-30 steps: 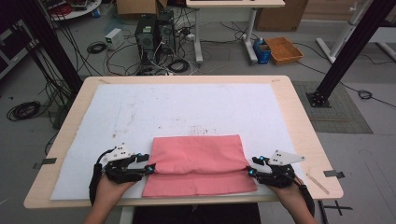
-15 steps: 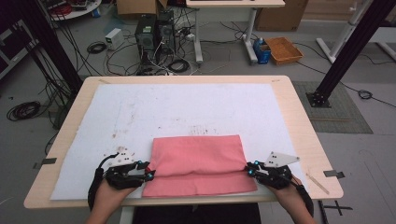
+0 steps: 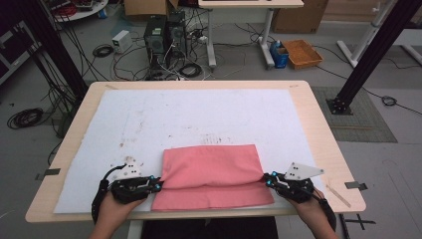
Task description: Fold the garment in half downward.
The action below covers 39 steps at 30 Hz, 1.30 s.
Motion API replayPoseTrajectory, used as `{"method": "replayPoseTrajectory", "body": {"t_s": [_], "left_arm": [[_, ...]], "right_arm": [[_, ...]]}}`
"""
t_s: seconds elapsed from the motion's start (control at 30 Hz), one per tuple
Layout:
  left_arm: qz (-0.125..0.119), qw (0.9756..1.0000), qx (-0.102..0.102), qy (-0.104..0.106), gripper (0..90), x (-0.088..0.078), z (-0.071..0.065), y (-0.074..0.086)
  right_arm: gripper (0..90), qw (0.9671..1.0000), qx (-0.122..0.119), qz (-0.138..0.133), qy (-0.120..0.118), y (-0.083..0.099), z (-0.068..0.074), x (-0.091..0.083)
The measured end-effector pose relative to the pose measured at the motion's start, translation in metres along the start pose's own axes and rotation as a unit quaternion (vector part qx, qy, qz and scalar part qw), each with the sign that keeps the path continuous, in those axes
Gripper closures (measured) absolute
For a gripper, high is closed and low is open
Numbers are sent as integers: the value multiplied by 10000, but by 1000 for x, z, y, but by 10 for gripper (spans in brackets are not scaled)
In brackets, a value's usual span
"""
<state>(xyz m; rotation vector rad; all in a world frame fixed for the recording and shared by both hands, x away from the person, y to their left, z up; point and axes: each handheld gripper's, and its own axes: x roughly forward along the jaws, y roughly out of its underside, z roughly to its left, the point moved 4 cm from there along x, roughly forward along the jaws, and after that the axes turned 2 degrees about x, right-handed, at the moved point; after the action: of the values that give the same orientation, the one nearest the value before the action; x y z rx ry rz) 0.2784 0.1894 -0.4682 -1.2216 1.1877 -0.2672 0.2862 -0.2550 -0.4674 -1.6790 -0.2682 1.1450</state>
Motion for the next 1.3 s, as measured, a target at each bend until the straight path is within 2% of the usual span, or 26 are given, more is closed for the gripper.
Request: {"method": "replayPoseTrajectory", "body": {"t_s": [0.1, 0.43, 0.73, 1.0, 1.03, 1.07, 1.1, 1.13, 1.17, 1.23, 1.27, 1.3], "left_arm": [[-164, 9998, 64, 85, 807, -8, -3, -2], [-257, 9985, -1, 484, 807, -20, -18, 12], [-148, 9980, -31, 614, 807, -21, -22, 22], [-126, 9978, -42, 646, 805, -24, -27, 26], [-156, 9979, -34, 631, 794, -23, -27, 27], [-143, 9984, -28, 554, 741, -22, -27, 26], [-158, 9987, -23, 483, 584, -22, -26, 23], [-212, 9988, -6, 450, 517, -22, -26, 20], [-254, 9987, 12, 448, 482, -23, -27, 18], [-308, 9987, 69, 404, 436, -24, -28, 14], [-308, 9987, 69, 404, 412, -24, -28, 14], [-345, 9990, 79, 288, 396, -24, -25, 10]], "right_arm": [[864, 10000, -1, -83, -8, -1, 2, -7], [864, 9999, -46, -119, -57, 10, 15, -25], [864, 9998, -113, -101, -109, 18, 32, -38], [859, 9998, -112, -76, -125, 23, 34, -40], [839, 9998, -33, -62, -164, 24, 34, -39], [806, 9997, 28, -38, -248, 25, 34, -39], [638, 9997, 101, 38, -218, 28, 30, -38], [612, 9995, 246, 46, -205, 28, 27, -38], [580, 9993, 313, 11, -214, 27, 25, -39], [516, 9992, 368, -112, -75, 24, 21, -42], [516, 9992, 368, -112, -75, 24, 21, -42], [480, 9990, 422, -176, -14, 19, 17, -44]]}}
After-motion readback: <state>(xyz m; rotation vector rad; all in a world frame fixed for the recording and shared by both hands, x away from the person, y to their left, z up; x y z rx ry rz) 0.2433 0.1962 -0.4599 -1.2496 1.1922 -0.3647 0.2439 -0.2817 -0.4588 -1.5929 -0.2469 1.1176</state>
